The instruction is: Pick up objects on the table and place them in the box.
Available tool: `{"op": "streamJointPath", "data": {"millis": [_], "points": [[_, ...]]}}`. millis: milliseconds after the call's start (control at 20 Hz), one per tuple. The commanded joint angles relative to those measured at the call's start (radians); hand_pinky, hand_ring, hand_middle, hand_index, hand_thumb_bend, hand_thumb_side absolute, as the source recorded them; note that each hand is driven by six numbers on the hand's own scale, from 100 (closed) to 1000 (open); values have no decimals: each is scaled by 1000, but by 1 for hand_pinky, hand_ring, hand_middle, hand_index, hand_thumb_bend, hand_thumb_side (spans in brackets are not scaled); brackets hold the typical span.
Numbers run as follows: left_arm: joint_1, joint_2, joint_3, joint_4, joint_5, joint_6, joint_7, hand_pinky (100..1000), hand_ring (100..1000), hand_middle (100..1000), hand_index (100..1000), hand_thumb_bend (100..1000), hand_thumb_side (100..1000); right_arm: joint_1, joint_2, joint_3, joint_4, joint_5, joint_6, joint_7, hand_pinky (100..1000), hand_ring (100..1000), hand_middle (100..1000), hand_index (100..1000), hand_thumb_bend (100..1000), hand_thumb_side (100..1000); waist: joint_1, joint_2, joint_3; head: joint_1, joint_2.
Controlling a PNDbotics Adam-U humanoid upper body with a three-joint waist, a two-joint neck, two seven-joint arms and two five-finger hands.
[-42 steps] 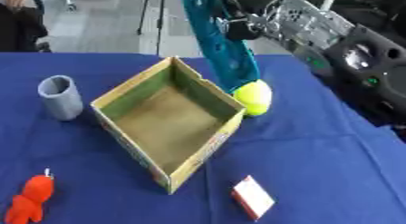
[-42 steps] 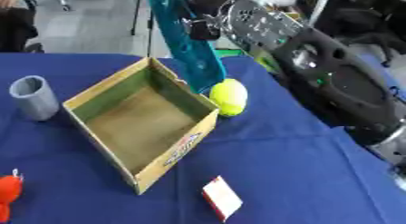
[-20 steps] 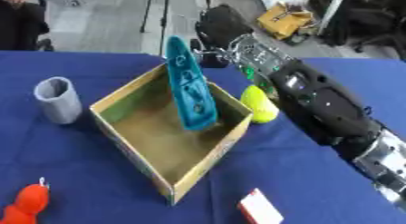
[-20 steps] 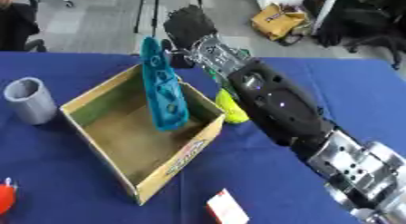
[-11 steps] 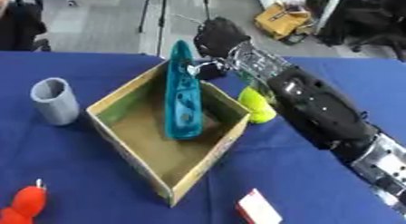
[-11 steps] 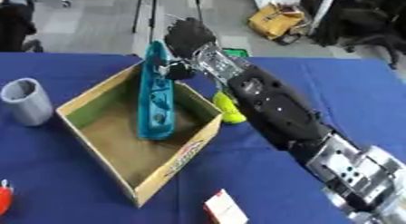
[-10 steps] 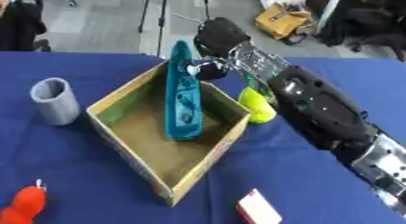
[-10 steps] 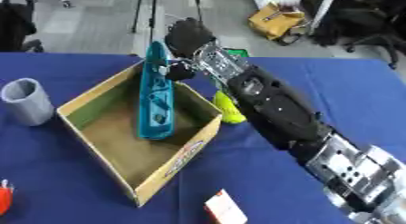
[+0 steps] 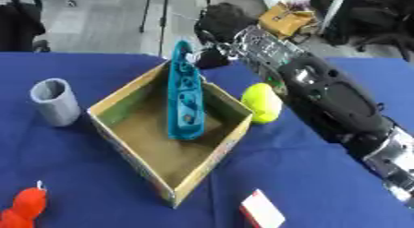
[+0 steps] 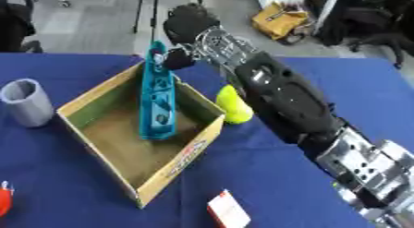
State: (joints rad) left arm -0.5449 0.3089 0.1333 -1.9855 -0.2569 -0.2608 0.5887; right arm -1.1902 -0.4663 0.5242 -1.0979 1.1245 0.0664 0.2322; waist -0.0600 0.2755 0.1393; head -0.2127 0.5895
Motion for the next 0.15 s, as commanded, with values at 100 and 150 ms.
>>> {"op": "streamJointPath", "data": {"millis": [100,150], "points": [[2,25,10,-15,-5,6,1,893,953,962,964,100,970,-32,-68,-10,-110,-58,28,12,830,828,472,607,297,960,11,-39,-11,9,11],[6,26,11,-15,-6,7,1,893,955,962,965,100,970,-30,-86,-12,-154,-73,40,12,833,825,452,609,291,972,13,-44,-15,10,13]]}}
